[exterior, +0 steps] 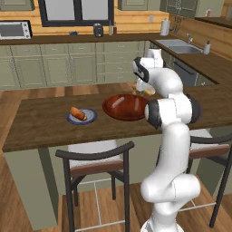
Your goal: Place one bun and one sausage from the bowl on each plate.
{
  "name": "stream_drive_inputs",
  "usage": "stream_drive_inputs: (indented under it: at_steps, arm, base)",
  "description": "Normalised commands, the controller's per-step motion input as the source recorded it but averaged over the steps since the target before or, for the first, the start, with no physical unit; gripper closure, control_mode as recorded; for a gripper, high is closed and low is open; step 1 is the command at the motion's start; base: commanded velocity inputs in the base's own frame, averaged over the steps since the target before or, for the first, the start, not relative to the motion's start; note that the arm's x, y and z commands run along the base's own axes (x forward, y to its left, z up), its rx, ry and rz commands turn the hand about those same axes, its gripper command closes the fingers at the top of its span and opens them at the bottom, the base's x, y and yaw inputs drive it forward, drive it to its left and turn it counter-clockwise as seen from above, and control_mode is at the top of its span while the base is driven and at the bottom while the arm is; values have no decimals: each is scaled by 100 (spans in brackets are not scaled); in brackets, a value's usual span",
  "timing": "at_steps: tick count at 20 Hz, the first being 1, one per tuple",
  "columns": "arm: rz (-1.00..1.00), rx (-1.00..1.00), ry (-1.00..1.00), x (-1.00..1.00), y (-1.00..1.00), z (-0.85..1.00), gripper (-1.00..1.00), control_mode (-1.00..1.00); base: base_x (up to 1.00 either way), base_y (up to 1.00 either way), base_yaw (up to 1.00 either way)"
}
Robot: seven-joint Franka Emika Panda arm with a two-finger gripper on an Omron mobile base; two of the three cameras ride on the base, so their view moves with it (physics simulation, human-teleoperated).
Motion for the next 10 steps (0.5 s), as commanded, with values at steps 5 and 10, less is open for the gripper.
stream_drive_inputs:
  at_steps: [5,10]
  arm:
    - [-4,0,-6,-43,-27,6,100,-100]
    - [-3,0,0,-24,-1,6,100,-100]
  base:
    - [0,0,0]
    - [0,0,0]
